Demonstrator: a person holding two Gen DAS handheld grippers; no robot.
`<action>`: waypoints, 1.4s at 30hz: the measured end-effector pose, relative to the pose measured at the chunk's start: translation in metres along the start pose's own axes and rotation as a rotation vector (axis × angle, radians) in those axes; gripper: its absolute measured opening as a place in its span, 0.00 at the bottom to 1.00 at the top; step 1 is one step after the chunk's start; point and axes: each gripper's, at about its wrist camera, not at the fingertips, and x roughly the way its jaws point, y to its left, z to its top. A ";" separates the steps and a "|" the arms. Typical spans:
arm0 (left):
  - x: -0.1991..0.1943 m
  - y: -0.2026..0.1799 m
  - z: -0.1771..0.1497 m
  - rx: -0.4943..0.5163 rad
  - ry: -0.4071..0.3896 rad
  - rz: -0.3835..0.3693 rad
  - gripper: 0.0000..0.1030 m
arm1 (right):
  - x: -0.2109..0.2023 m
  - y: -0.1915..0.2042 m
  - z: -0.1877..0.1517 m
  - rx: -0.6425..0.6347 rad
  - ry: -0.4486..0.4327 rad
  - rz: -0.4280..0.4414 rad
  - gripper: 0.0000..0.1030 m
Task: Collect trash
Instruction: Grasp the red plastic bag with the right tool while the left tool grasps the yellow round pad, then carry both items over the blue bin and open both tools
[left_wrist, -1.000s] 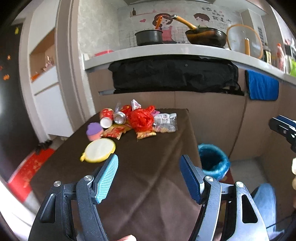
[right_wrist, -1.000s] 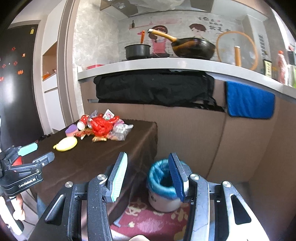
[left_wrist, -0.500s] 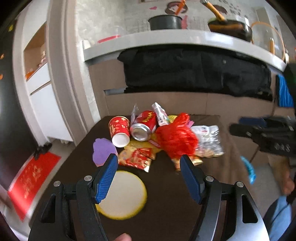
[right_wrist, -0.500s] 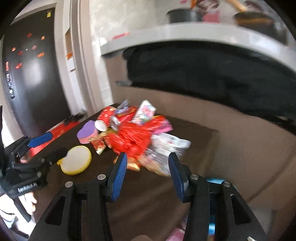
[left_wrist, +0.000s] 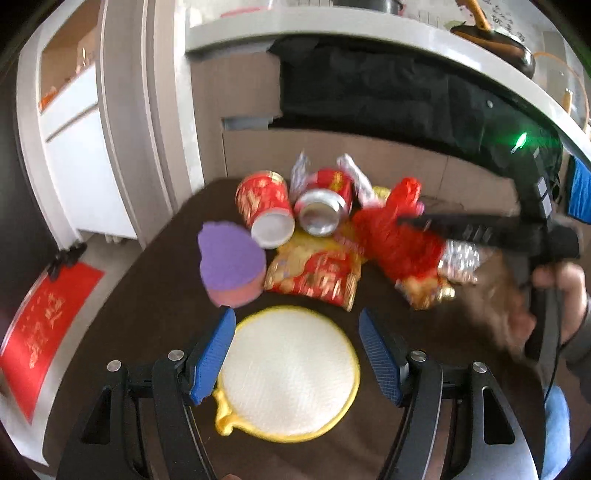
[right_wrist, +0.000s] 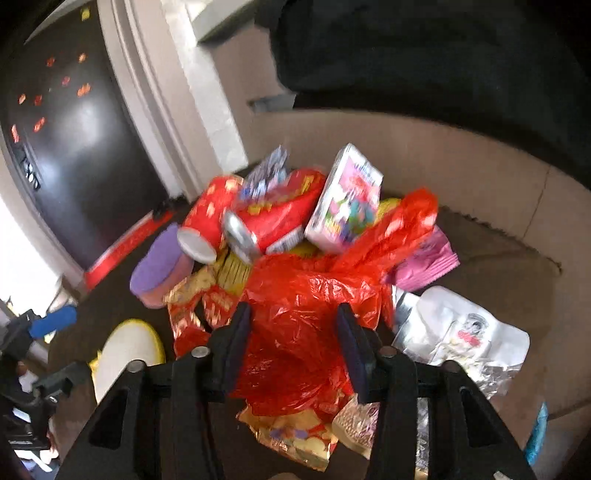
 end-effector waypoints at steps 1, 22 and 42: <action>0.001 0.004 -0.003 -0.007 0.012 -0.005 0.67 | -0.007 0.004 0.002 -0.018 -0.017 -0.018 0.28; 0.031 0.043 -0.025 -0.245 0.083 0.057 0.15 | -0.129 -0.023 -0.010 -0.065 -0.158 -0.203 0.18; -0.034 -0.240 0.100 0.160 -0.178 -0.227 0.11 | -0.268 -0.128 -0.074 0.067 -0.300 -0.304 0.18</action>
